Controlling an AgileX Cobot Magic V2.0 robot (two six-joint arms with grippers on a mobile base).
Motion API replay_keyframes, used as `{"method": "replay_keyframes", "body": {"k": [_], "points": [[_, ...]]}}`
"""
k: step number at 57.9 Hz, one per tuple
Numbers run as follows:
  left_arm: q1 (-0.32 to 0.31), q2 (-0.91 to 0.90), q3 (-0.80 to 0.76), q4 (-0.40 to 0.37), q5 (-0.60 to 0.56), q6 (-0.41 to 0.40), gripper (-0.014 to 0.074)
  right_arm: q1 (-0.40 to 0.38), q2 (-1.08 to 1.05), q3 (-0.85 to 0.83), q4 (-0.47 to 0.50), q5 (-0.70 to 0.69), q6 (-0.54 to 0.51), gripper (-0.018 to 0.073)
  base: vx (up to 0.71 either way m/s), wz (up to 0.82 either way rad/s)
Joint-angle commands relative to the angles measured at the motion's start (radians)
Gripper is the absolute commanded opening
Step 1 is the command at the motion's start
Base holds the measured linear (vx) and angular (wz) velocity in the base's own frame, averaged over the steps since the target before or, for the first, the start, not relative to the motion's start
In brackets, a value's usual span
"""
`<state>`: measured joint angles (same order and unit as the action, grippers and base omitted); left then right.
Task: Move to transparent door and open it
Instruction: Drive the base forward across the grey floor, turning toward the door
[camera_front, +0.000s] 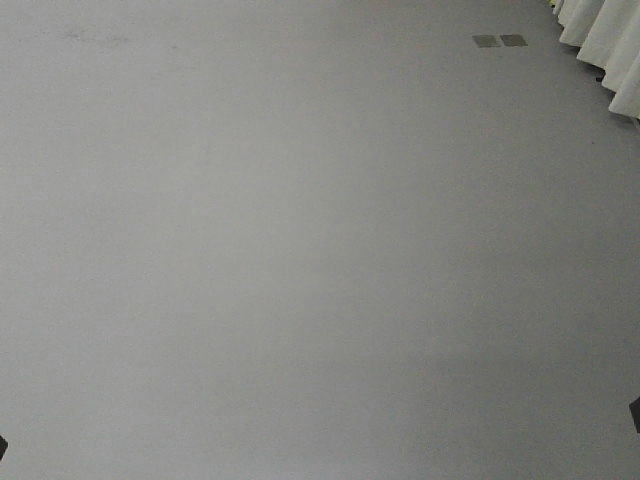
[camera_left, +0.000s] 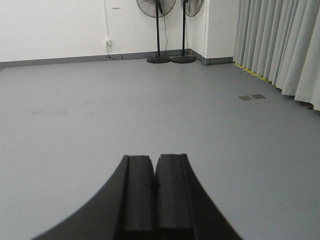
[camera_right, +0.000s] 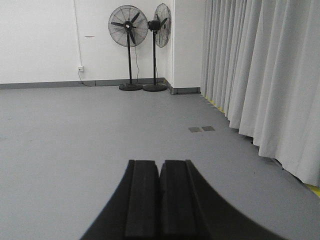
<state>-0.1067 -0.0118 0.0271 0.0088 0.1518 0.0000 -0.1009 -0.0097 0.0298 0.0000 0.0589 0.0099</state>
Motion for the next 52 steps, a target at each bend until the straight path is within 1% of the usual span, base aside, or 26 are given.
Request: {"method": "replay_keyframes", "body": {"k": [1,19,52], "points": [[-0.005,-0.013,0.031,-0.002,-0.084,-0.009,-0.0006,-0.006,-0.014,0.014,-0.009,-0.085,-0.010,-0.0005,0.25,-0.05],[-0.005,-0.013,0.031,-0.002,-0.084,-0.009,-0.0006,-0.006,-0.014,0.014,-0.009,-0.085,-0.010,-0.0005,0.27,0.00],[-0.005,-0.013,0.031,-0.002,-0.084,-0.009,-0.0006,-0.006,-0.014,0.014,-0.008,-0.085,-0.010,-0.0005,0.35,0.14]]}}
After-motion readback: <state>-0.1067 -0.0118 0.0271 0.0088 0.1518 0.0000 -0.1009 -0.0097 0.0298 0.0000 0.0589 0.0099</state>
